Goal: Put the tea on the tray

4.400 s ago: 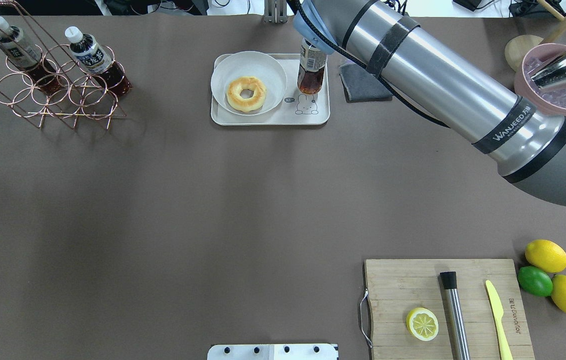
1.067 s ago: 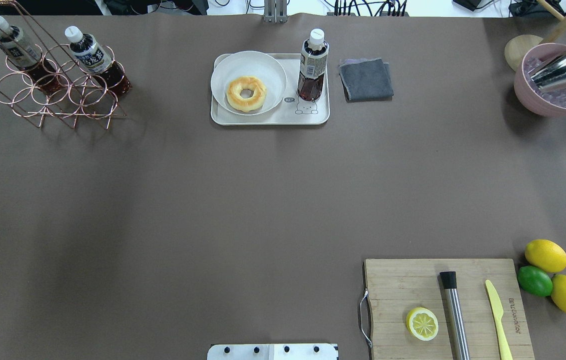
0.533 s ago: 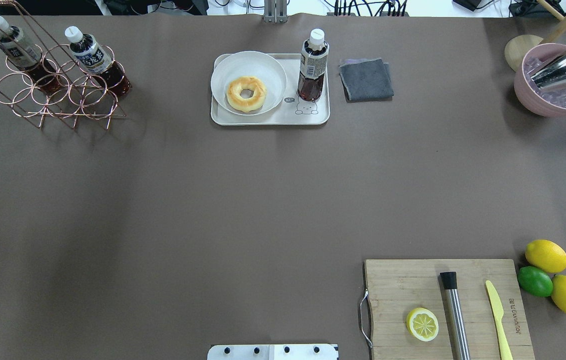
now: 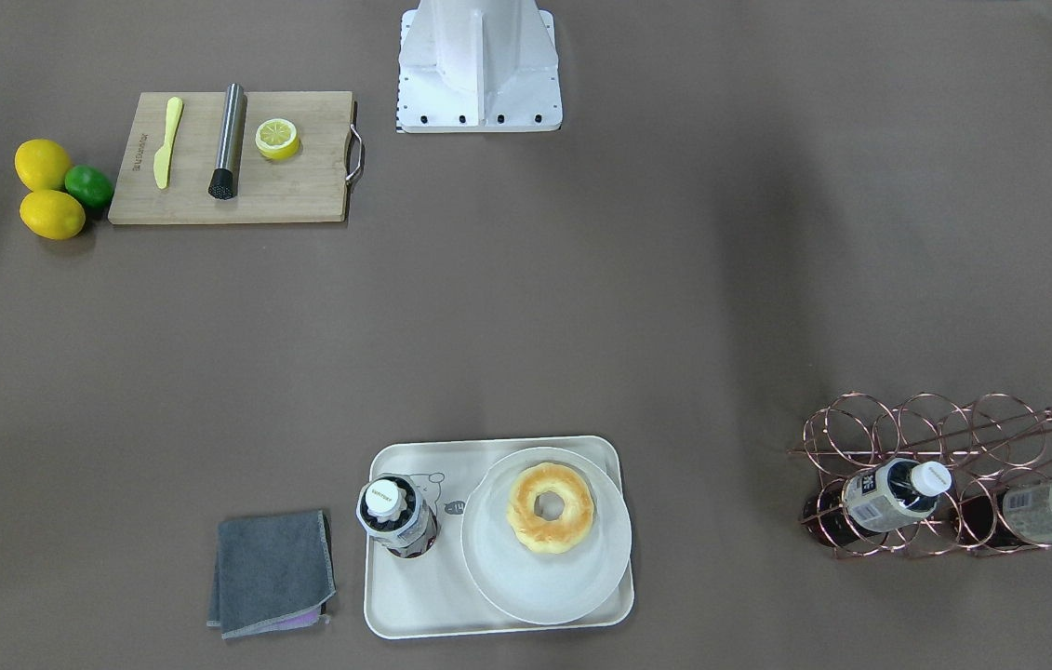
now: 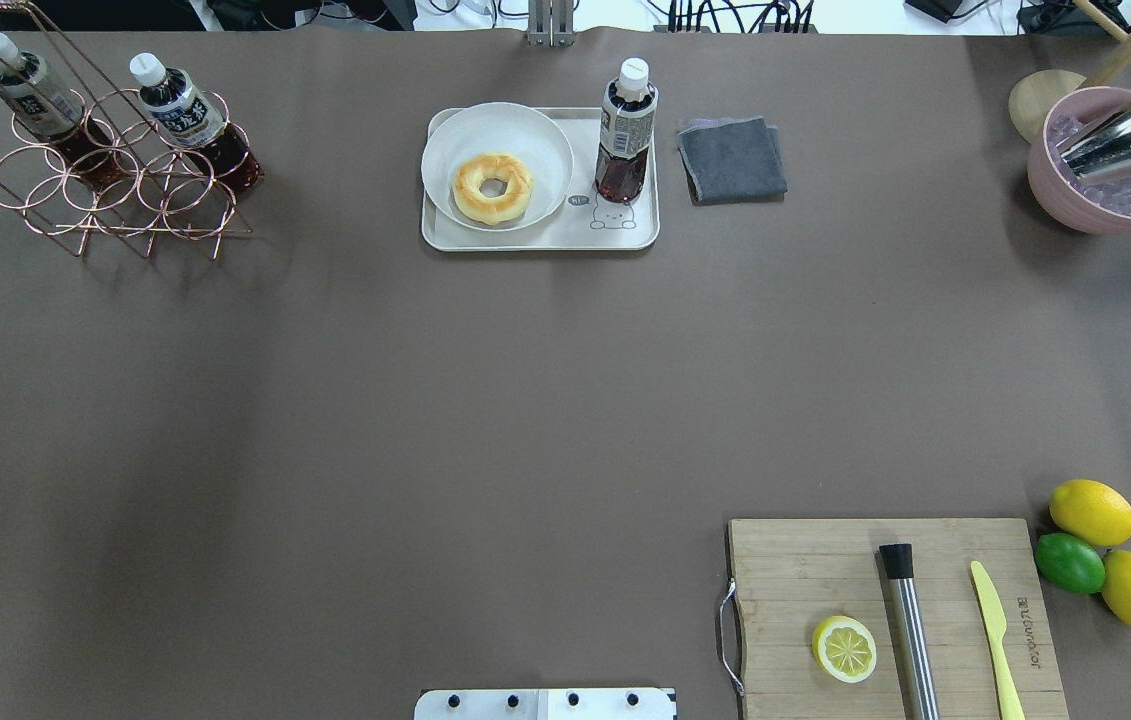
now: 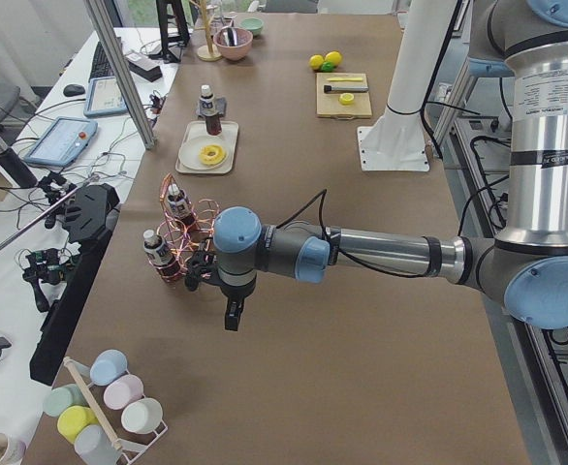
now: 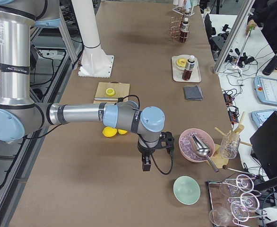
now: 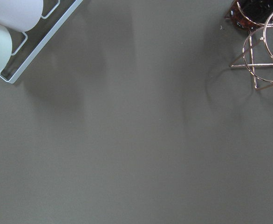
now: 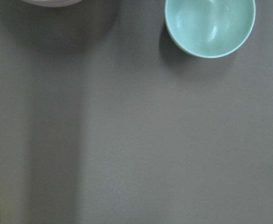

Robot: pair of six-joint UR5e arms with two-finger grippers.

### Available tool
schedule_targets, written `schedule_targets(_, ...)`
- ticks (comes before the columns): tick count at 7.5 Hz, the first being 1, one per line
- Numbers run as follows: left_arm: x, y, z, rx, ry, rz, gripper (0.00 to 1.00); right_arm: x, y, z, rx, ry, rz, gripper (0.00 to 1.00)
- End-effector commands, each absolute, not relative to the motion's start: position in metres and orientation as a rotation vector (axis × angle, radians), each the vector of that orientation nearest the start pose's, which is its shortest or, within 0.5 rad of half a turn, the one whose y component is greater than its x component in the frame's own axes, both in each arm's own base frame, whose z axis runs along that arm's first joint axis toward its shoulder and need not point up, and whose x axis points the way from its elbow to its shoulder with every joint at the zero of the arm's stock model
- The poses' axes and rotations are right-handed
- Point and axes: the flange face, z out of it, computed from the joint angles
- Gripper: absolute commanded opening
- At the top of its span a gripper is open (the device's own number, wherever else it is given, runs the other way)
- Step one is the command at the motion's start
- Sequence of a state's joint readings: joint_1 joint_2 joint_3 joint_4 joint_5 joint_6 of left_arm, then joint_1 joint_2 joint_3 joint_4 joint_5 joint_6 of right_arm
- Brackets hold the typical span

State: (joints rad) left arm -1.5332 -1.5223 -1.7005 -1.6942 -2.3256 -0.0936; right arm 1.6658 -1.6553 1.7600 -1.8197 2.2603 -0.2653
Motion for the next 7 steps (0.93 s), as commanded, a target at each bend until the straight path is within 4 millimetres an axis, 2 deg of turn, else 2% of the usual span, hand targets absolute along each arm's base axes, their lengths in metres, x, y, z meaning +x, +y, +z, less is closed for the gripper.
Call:
schedule_targets(1,-0.049,-0.487,0.605,0.124,0.760,0.011,0.98,0.112,-0.438,0.629,-0.003,-0.701,-0.109,1.00)
schedule_targets(7,-0.051,-0.488,0.605,0.124,0.754,0.004,0.98,0.112,-0.446,0.615,0.012,-0.708,-0.074,1.00)
